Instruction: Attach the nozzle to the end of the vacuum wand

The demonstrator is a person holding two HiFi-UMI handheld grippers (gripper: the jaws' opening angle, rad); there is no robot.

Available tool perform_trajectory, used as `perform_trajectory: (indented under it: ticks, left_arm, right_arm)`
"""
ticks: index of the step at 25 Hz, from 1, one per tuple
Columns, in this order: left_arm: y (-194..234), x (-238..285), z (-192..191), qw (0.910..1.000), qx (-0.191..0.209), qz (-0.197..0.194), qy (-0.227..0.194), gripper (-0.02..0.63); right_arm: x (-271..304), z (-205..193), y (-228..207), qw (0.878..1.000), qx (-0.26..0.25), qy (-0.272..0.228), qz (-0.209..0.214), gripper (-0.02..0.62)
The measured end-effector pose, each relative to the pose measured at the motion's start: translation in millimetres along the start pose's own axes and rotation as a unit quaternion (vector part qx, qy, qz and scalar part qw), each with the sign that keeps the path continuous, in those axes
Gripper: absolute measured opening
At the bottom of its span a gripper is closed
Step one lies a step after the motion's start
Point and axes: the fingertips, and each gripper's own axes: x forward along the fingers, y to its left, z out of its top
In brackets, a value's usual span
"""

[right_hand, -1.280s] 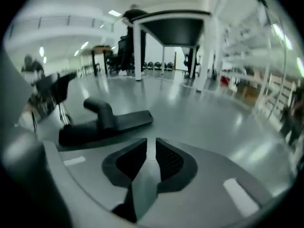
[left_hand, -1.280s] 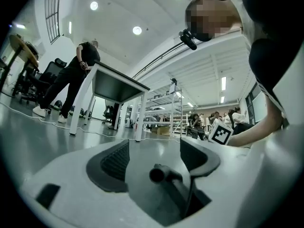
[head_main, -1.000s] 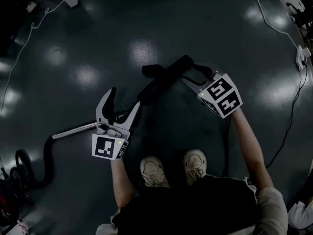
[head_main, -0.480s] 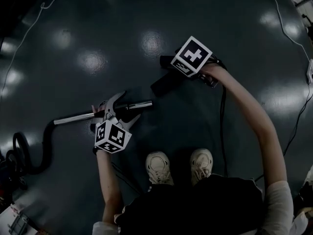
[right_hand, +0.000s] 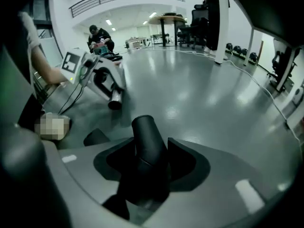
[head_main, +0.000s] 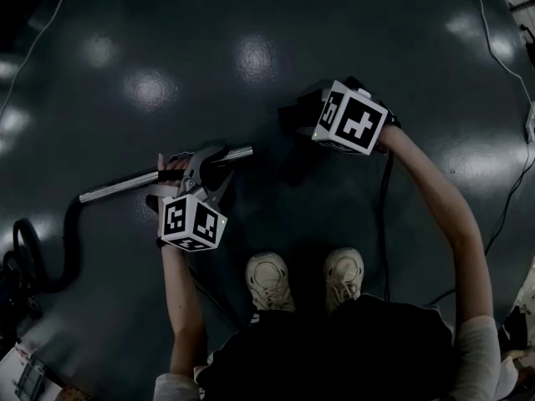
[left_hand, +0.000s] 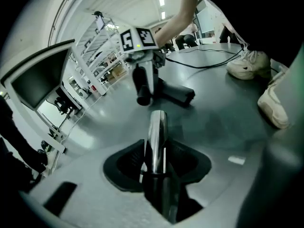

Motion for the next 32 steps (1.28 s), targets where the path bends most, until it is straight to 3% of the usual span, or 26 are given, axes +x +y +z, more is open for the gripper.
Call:
perform_trajectory:
  ticks: [5, 11, 15, 17, 20, 23, 25, 27, 30, 32]
  left_arm:
    - [12.2, -20.1, 38.8, 0.9983, 0.002, 0.015, -0.056, 0.155]
    - [9.0, -15.4, 63.8, 0.9968, 0.004, 0.009, -0.079, 0.149]
    - [5.6, -11.6, 68.9, 0.9967, 0.008, 0.009, -0.08, 0.143]
    - [6.0, -13.4, 70.2, 0.9964, 0.008, 0.014, -0.083, 0.143]
    - [8.3, -13.8, 73.2, 0.996, 0.002, 0.009, -0.089, 0.141]
    - [14.7, -18.8, 78.3, 0.9958, -0.006, 0.017, -0.09, 0.156]
    - [19.4, -28.7, 64.2, 0.9975, -0.011, 0.04, -0.058, 0.234]
    - [16.9, -37.6, 31.8, 0.9988, -0.006, 0.048, 0.001, 0.273]
    - [12.9, -37.6, -17.6, 0.9949, 0.037, 0.047, 0.081, 0.228]
    - [14.4, -31.7, -29.3, 0.9928, 0.062, 0.045, 0.092, 0.208]
  right_arm:
    - [-5.9, -7.7, 61.2, 0.998, -0.063, -0.007, 0.01, 0.222]
    - [-18.5, 9.5, 63.5, 0.998, -0.022, -0.051, -0.01, 0.221]
    - [-33.4, 19.7, 63.7, 0.997, -0.026, -0.07, -0.014, 0.219]
    - [-36.4, 24.9, 65.1, 0.995, -0.06, -0.066, -0.038, 0.219]
    - [-38.2, 32.6, 64.1, 0.982, -0.148, -0.038, -0.108, 0.218]
    - [-42.4, 30.3, 63.2, 0.987, -0.122, -0.045, -0.096, 0.218]
    - [-44.7, 27.7, 65.3, 0.989, -0.108, -0.05, -0.089, 0.218]
    - [-42.3, 24.7, 67.7, 0.988, -0.115, -0.046, -0.088, 0.218]
    - [-41.8, 23.0, 67.2, 0.99, -0.107, -0.047, -0.079, 0.218]
    - [-46.7, 23.0, 66.5, 0.991, -0.096, -0.051, -0.075, 0.218]
